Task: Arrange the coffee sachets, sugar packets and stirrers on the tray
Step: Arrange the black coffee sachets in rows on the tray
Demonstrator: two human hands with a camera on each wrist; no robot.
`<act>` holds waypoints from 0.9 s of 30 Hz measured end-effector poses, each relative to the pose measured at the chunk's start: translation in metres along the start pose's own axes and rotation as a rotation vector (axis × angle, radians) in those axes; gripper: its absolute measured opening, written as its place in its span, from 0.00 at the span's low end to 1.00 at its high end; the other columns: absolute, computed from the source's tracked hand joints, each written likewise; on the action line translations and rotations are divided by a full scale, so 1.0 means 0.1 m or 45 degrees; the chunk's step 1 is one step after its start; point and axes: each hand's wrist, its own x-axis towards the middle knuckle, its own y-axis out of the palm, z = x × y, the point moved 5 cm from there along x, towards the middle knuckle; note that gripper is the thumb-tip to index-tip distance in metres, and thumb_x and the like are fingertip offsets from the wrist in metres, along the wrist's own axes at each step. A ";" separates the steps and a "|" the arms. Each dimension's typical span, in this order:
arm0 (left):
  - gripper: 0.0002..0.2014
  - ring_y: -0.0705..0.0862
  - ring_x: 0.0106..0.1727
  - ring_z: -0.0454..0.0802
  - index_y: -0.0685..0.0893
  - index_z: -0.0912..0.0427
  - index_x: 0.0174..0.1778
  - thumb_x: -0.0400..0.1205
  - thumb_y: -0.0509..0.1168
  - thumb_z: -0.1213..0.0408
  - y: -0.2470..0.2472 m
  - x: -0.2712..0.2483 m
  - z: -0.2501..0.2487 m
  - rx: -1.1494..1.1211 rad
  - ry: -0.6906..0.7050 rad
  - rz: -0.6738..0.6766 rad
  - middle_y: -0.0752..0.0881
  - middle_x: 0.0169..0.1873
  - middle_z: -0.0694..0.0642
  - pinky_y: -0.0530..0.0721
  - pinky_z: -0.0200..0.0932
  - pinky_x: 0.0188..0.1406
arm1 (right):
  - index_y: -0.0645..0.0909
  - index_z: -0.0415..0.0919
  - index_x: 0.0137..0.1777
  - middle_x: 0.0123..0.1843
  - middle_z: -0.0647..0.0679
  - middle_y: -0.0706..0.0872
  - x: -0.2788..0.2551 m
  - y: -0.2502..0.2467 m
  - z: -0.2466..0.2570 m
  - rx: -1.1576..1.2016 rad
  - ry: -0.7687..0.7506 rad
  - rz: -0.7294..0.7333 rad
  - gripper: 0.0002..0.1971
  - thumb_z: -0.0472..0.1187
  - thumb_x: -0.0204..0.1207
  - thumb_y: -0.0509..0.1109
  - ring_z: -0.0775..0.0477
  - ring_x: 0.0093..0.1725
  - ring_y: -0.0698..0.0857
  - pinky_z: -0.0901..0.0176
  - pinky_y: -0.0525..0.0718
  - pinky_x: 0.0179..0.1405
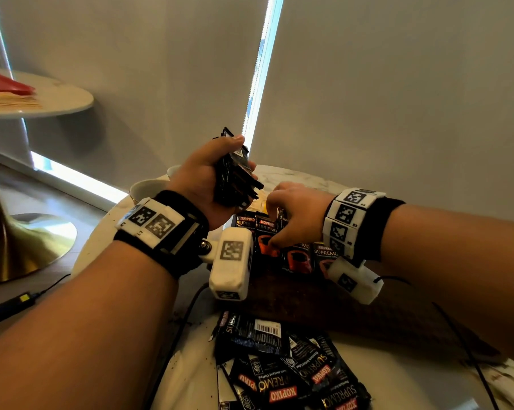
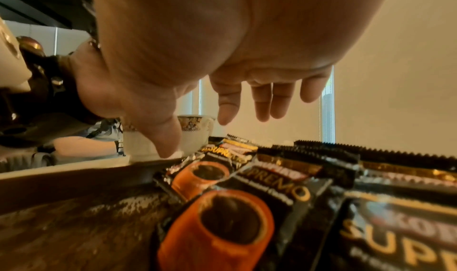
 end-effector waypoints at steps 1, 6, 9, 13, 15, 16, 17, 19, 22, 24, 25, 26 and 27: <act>0.22 0.82 0.37 0.51 0.79 0.64 0.62 0.80 0.67 0.51 0.00 0.00 0.01 0.002 -0.008 -0.002 0.82 0.41 0.56 0.81 0.42 0.32 | 0.77 0.56 0.54 0.63 0.54 0.75 -0.03 -0.05 -0.02 0.042 -0.004 -0.040 0.24 0.61 0.64 0.82 0.50 0.58 0.77 0.52 0.85 0.56; 0.22 0.90 0.38 0.53 0.81 0.66 0.59 0.84 0.65 0.47 0.07 -0.03 0.06 0.041 -0.077 0.058 0.88 0.44 0.60 0.88 0.44 0.34 | 0.67 0.49 0.64 0.65 0.48 0.74 -0.23 -0.30 -0.08 0.411 -0.029 -0.226 0.43 0.69 0.55 0.80 0.43 0.61 0.78 0.53 0.85 0.53; 0.27 0.93 0.45 0.57 0.81 0.66 0.63 0.83 0.64 0.44 0.11 -0.04 0.09 0.094 -0.108 0.104 0.91 0.51 0.62 0.93 0.51 0.41 | 0.64 0.48 0.63 0.69 0.45 0.74 -0.35 -0.44 0.00 0.604 -0.163 -0.401 0.51 0.75 0.45 0.76 0.44 0.68 0.77 0.51 0.83 0.64; 0.31 0.92 0.51 0.63 0.79 0.67 0.74 0.85 0.62 0.45 0.22 -0.09 0.17 0.039 -0.187 0.245 0.90 0.53 0.67 0.92 0.54 0.44 | 0.65 0.48 0.60 0.61 0.48 0.80 -0.43 -0.52 0.23 0.686 -0.332 -0.421 0.46 0.62 0.47 0.88 0.51 0.58 0.85 0.63 0.87 0.53; 0.28 0.92 0.50 0.61 0.83 0.65 0.68 0.86 0.58 0.43 0.25 -0.09 0.20 0.008 -0.209 0.313 0.90 0.50 0.66 0.92 0.54 0.45 | 0.70 0.43 0.57 0.52 0.49 0.83 -0.43 -0.50 0.31 0.698 -0.358 -0.424 0.38 0.49 0.54 0.91 0.53 0.48 0.88 0.59 0.90 0.43; 0.27 0.92 0.50 0.60 0.84 0.64 0.64 0.86 0.57 0.42 0.25 -0.09 0.20 -0.017 -0.208 0.327 0.90 0.50 0.64 0.92 0.53 0.47 | 0.72 0.41 0.57 0.49 0.49 0.84 -0.43 -0.50 0.34 0.693 -0.364 -0.441 0.34 0.44 0.57 0.90 0.53 0.45 0.89 0.59 0.91 0.42; 0.27 0.91 0.50 0.59 0.85 0.64 0.62 0.86 0.57 0.43 0.25 -0.09 0.20 -0.054 -0.199 0.333 0.90 0.49 0.63 0.92 0.52 0.48 | 0.74 0.40 0.56 0.47 0.50 0.84 -0.42 -0.49 0.36 0.680 -0.367 -0.468 0.31 0.41 0.59 0.89 0.54 0.44 0.89 0.60 0.90 0.41; 0.23 0.90 0.49 0.59 0.84 0.64 0.62 0.84 0.59 0.48 0.25 -0.08 0.18 -0.135 -0.189 0.358 0.89 0.49 0.63 0.91 0.49 0.48 | 0.76 0.41 0.55 0.48 0.50 0.85 -0.42 -0.49 0.36 0.665 -0.359 -0.514 0.27 0.39 0.60 0.87 0.54 0.44 0.88 0.59 0.91 0.41; 0.18 0.90 0.44 0.58 0.84 0.64 0.60 0.79 0.60 0.58 0.20 -0.04 0.17 -0.077 -0.183 0.361 0.90 0.46 0.63 0.91 0.51 0.45 | 0.74 0.42 0.52 0.53 0.47 0.81 -0.43 -0.52 0.31 0.604 -0.336 -0.553 0.25 0.38 0.60 0.86 0.48 0.49 0.86 0.53 0.91 0.44; 0.19 0.89 0.47 0.61 0.84 0.64 0.62 0.80 0.60 0.57 0.18 -0.03 0.19 0.044 -0.232 0.422 0.89 0.50 0.64 0.88 0.64 0.51 | 0.74 0.41 0.53 0.60 0.45 0.80 -0.45 -0.54 0.29 0.512 -0.329 -0.574 0.25 0.38 0.61 0.85 0.45 0.54 0.83 0.49 0.91 0.50; 0.20 0.88 0.49 0.63 0.84 0.64 0.64 0.81 0.59 0.56 0.17 -0.03 0.20 0.085 -0.266 0.458 0.89 0.52 0.65 0.86 0.69 0.54 | 0.75 0.41 0.53 0.65 0.44 0.79 -0.46 -0.54 0.28 0.484 -0.329 -0.579 0.25 0.39 0.62 0.85 0.45 0.58 0.82 0.48 0.90 0.55; 0.21 0.88 0.50 0.63 0.83 0.65 0.65 0.81 0.59 0.56 0.17 -0.04 0.20 0.076 -0.285 0.471 0.89 0.53 0.66 0.86 0.71 0.52 | 0.75 0.43 0.53 0.70 0.45 0.77 -0.47 -0.53 0.26 0.465 -0.332 -0.575 0.25 0.42 0.62 0.85 0.46 0.63 0.80 0.48 0.87 0.62; 0.21 0.89 0.48 0.63 0.83 0.65 0.64 0.81 0.59 0.57 0.16 -0.04 0.19 0.038 -0.287 0.460 0.89 0.52 0.66 0.89 0.67 0.47 | 0.75 0.46 0.54 0.76 0.48 0.73 -0.48 -0.52 0.24 0.445 -0.330 -0.563 0.26 0.46 0.61 0.86 0.47 0.69 0.77 0.48 0.84 0.68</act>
